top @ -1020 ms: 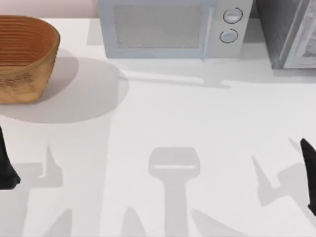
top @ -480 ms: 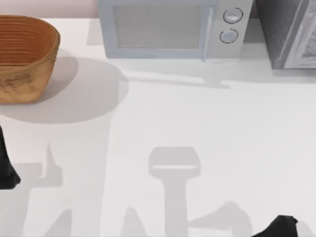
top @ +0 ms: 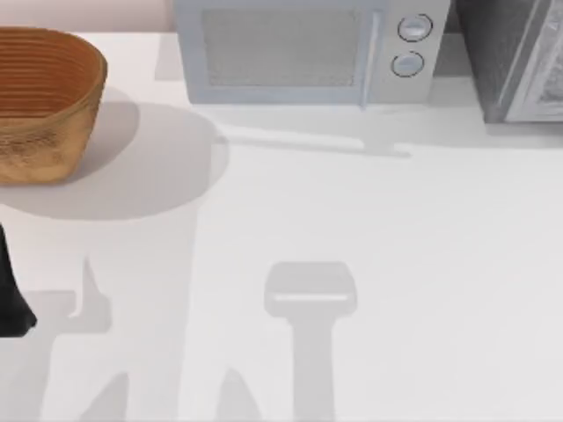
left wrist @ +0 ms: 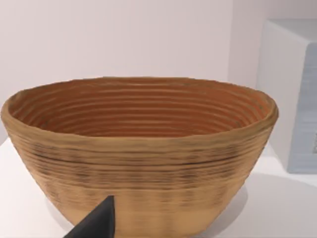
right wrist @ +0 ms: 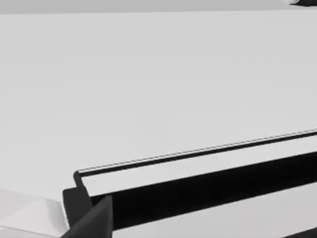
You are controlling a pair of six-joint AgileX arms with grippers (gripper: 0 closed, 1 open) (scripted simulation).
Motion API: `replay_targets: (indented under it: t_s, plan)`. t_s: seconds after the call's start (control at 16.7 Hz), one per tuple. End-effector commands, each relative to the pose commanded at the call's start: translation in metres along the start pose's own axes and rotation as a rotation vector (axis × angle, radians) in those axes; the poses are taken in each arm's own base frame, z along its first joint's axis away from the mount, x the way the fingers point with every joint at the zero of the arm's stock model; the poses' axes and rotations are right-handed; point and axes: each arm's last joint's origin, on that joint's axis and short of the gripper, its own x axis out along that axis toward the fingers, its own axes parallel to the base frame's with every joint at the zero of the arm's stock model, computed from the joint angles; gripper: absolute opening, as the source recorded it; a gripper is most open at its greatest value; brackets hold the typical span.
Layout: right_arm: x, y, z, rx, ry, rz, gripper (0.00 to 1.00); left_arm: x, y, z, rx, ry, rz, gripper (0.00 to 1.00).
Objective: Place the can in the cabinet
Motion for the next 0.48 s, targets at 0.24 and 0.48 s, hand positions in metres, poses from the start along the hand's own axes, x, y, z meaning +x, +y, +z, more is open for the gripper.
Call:
replay_targets:
  t_s: [0.24,0.48]
  plan:
    - [0.004,0.115,-0.011,-0.003,0.014,0.647,1.00,0.000,0.000,0.000,0.000,0.000,0.000,1.00]
    - [-0.066,0.218,-0.027,-0.027,0.024,1.285,1.00,0.000,0.000,0.000,0.000,0.000,0.000,1.00]
